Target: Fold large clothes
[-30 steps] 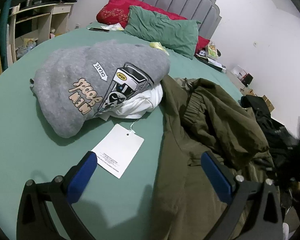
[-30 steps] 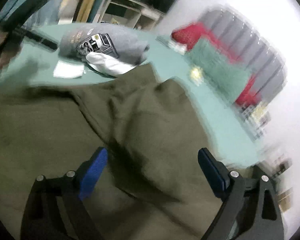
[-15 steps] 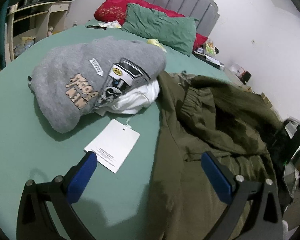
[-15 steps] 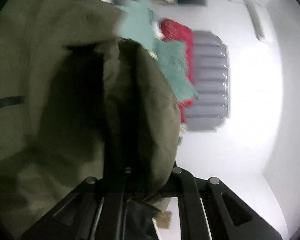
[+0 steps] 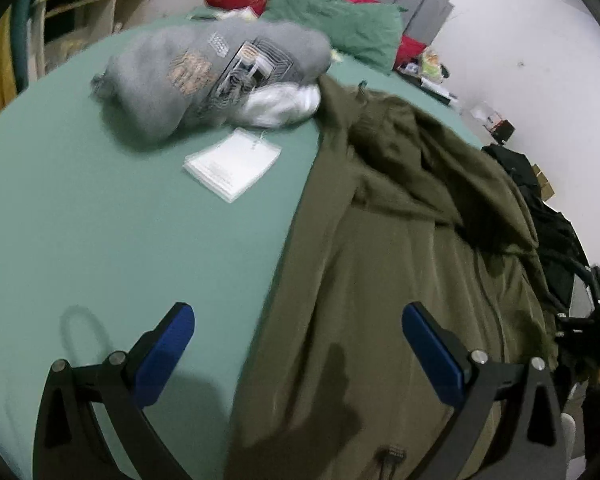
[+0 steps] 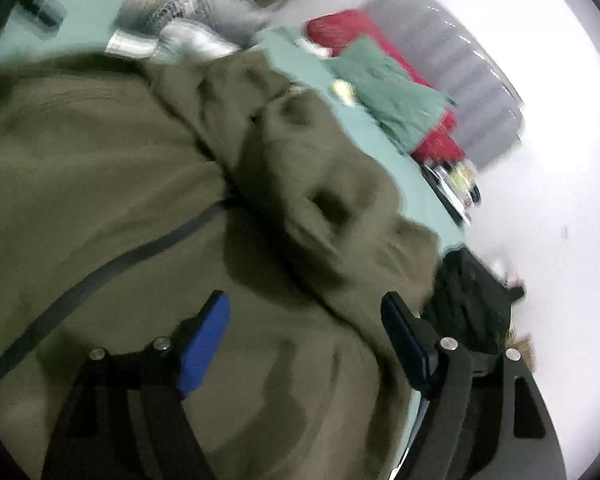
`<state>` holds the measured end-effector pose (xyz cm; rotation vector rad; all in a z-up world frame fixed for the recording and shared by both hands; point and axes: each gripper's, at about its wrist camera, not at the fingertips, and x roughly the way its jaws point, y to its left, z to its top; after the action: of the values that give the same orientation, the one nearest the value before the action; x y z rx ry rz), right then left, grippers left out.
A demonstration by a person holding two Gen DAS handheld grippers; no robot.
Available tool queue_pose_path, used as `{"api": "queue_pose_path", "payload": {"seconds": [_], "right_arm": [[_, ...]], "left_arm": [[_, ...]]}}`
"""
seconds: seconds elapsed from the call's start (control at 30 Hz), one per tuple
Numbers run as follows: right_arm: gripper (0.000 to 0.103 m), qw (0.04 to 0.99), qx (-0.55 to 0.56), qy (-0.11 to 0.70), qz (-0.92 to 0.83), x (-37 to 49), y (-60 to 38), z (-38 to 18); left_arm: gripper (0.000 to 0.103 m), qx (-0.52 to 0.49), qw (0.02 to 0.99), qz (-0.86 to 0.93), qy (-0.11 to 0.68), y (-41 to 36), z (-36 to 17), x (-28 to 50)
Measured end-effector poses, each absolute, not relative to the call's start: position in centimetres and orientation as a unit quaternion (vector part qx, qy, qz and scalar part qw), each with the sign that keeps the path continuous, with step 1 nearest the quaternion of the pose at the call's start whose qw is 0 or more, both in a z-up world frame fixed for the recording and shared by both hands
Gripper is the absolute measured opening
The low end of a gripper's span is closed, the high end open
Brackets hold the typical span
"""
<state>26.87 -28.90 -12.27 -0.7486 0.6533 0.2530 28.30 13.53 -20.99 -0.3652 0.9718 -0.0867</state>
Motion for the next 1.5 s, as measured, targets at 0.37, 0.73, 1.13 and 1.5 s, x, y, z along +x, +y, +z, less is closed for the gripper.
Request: {"api": "queue_pose_path", "payload": {"seconds": [0.37,0.73,1.13,1.5], "right_arm": [[0.082,0.880,0.060,0.470,0.016,19.5,-47.8,-19.9],[0.103,0.885,0.170,0.434,0.011,16.9,-45.5,-19.4],[0.037,0.865,0.171,0.456,-0.120,13.5,-47.3,-23.3],[0.011,0.879,0.274,0.389,-0.007,10.4,-48.0,-20.9]], "left_arm": [[0.103,-0.148,0.851,-0.037,0.502,11.0,-23.6,21.1],[0.101,-0.078,0.828,0.004,0.555,10.0,-24.4,18.2],[0.093,-0.160,0.837,0.017,0.522,10.5,-22.9,17.2],[0.016,-0.116,0.826,0.009,0.552,9.5,-23.9,15.3]]}}
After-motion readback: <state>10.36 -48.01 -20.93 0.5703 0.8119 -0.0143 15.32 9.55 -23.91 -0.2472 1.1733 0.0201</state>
